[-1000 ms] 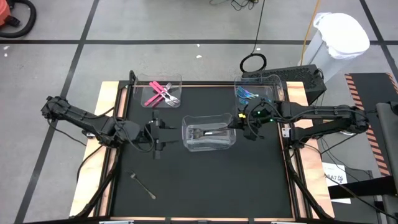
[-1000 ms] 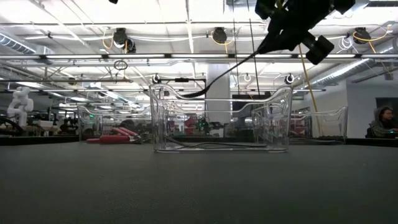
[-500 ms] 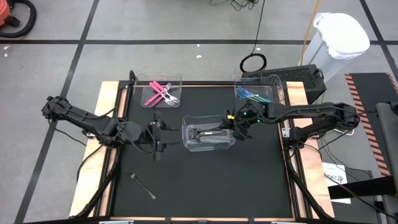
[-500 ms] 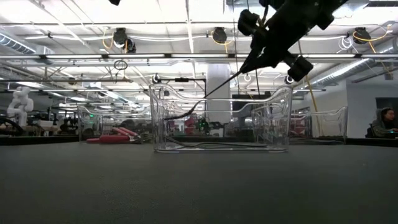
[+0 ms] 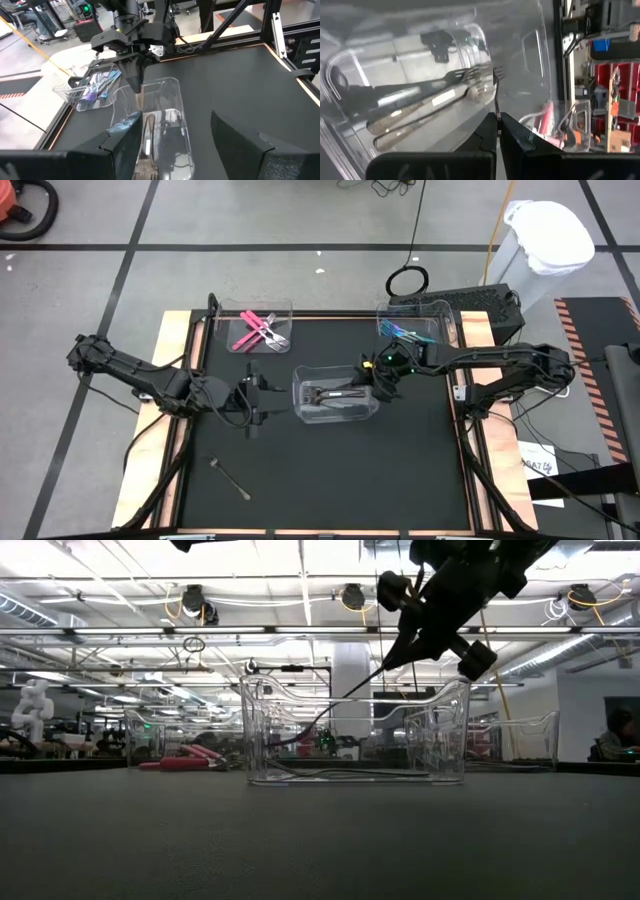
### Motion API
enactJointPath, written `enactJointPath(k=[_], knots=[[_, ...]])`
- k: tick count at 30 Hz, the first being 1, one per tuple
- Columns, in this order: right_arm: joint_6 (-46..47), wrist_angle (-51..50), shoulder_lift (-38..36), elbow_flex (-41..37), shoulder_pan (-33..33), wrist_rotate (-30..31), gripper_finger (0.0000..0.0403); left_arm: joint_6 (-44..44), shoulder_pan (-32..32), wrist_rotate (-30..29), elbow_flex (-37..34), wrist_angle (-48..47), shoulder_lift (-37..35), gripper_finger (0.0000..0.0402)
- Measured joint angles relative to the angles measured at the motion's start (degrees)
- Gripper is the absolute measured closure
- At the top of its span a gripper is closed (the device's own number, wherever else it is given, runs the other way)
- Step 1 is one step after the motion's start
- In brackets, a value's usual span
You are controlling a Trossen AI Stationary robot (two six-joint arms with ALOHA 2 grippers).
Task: Sort silverware by color (type)
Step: Put the silver fork into the middle transparent bin
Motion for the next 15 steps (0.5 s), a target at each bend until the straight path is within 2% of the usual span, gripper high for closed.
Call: enactJointPath(k=[3, 15], knots=[[-0.1, 0.0, 0.0, 0.0, -0.1, -1.8, 0.0401, -0.6, 0.0, 0.0, 0.0, 0.0, 0.0, 0.0166], [0.0, -0.2, 0.3, 0.0, -0.1, -1.8, 0.0401, -0.7, 0.0, 0.0, 0.0, 0.1, 0.0, 0.0166]])
